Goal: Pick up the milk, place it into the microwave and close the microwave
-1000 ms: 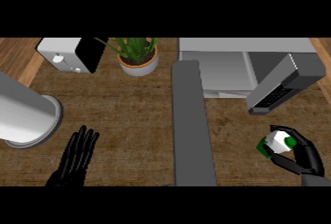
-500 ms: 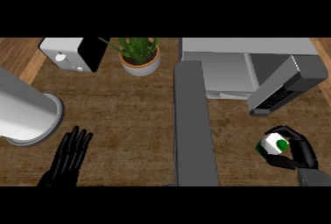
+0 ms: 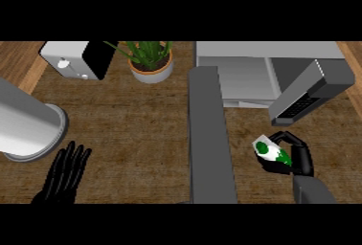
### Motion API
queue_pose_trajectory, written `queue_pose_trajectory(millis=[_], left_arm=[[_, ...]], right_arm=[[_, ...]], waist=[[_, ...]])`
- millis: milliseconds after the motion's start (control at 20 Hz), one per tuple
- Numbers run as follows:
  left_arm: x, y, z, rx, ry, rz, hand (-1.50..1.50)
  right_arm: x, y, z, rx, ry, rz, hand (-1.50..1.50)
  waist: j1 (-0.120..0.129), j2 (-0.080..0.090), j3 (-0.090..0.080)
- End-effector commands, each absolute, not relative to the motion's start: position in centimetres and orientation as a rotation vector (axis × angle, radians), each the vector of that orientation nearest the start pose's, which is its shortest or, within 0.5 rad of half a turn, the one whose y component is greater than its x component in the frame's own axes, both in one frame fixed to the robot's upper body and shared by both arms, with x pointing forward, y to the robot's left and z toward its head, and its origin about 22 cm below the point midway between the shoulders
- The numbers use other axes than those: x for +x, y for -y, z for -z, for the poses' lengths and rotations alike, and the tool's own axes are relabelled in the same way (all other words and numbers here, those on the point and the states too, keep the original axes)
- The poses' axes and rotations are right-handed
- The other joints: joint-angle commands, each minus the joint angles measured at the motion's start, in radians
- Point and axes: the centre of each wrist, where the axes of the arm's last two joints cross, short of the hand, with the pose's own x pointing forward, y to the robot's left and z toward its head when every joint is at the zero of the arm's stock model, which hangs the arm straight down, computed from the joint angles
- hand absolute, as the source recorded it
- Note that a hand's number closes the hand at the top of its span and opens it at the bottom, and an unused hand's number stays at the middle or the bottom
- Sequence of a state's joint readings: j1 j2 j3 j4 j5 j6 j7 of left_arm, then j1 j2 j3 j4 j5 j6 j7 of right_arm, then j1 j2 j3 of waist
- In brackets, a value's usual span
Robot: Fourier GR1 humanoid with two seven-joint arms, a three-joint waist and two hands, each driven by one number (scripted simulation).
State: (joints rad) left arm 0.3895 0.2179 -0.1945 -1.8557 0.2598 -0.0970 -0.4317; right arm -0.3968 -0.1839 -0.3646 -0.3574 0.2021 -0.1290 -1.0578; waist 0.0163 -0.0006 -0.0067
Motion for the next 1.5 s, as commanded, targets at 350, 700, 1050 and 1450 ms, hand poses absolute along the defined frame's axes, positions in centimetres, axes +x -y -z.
queue_pose_trajectory(millis=[350,700,1050,1450], left_arm=[[13.7,-27.0,0.2,-0.24,1.875,0.011,-1.5],[13.6,-28.6,0.9,-0.246,1.85,-0.014,-1.5],[13.9,-29.1,0.4,-0.209,1.866,-0.002,-1.5],[14.4,-29.5,0.2,-0.219,1.86,-0.006,-1.5]], right_arm=[[25.8,23.2,15.8,-0.232,1.929,-0.076,1.5],[28.9,21.3,12.3,-0.291,1.964,-0.049,1.5],[30.7,22.4,9.1,-0.431,1.948,-0.067,1.5],[34.5,18.8,6.9,-0.5,1.882,-0.132,1.5]], waist=[[-0.007,0.0,0.007],[-0.012,-0.004,0.006],[-0.013,-0.001,0.006],[-0.005,0.002,0.007]])
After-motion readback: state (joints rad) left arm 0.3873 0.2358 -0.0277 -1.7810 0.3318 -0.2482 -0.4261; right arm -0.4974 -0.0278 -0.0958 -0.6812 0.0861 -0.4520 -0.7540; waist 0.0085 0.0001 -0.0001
